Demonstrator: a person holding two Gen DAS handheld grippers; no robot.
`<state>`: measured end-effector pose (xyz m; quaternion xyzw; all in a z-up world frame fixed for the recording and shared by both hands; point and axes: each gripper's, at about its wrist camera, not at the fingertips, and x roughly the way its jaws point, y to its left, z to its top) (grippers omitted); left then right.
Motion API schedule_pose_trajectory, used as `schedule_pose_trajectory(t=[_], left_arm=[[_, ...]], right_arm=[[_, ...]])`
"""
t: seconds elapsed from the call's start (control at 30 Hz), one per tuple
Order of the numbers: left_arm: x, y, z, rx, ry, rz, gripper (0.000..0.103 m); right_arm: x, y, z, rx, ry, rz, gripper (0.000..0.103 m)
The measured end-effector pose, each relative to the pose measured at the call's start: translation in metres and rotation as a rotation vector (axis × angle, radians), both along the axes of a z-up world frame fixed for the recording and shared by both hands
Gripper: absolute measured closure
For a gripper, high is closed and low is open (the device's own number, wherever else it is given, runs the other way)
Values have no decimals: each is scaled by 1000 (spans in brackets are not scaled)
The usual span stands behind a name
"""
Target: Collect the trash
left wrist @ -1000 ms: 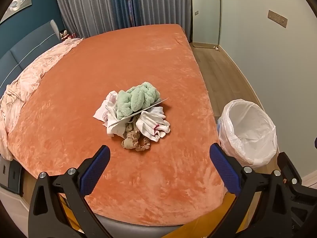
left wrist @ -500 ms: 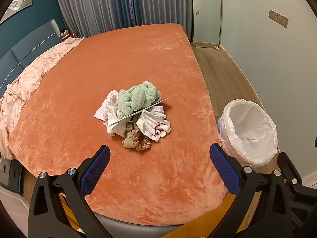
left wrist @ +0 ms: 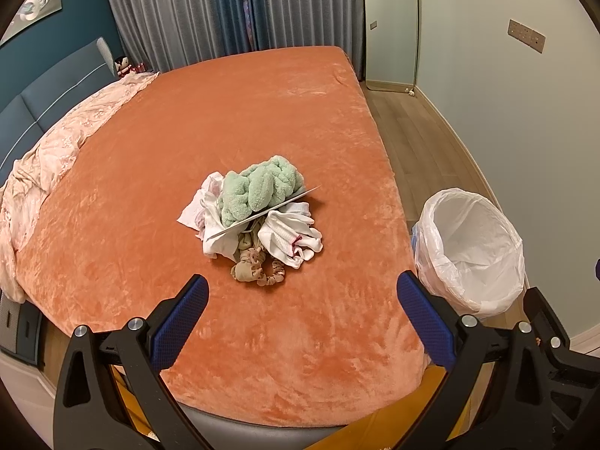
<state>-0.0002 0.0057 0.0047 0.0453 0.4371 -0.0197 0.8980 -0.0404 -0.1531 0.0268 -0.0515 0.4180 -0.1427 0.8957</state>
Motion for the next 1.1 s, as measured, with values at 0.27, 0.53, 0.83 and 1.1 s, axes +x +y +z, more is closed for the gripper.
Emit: schedule_pose_trajectory(t=[0.27,0.53,0.83,1.1], left_arm=[[-2,-2,1,-1,-2,-6,7],[-3,-1,1,-5,2,-2,7],[-6,-1,1,-4,-6,-5,7],[-7,-2,1,3,-13,-1,7]], right_arm=[[0,-2,-1,-1,0,3,7],[-1,-1,-1,-1,0,3,7],[-1,0,-1,-2,1,2,7],[-1,-1,-1,9,6,-8,7]])
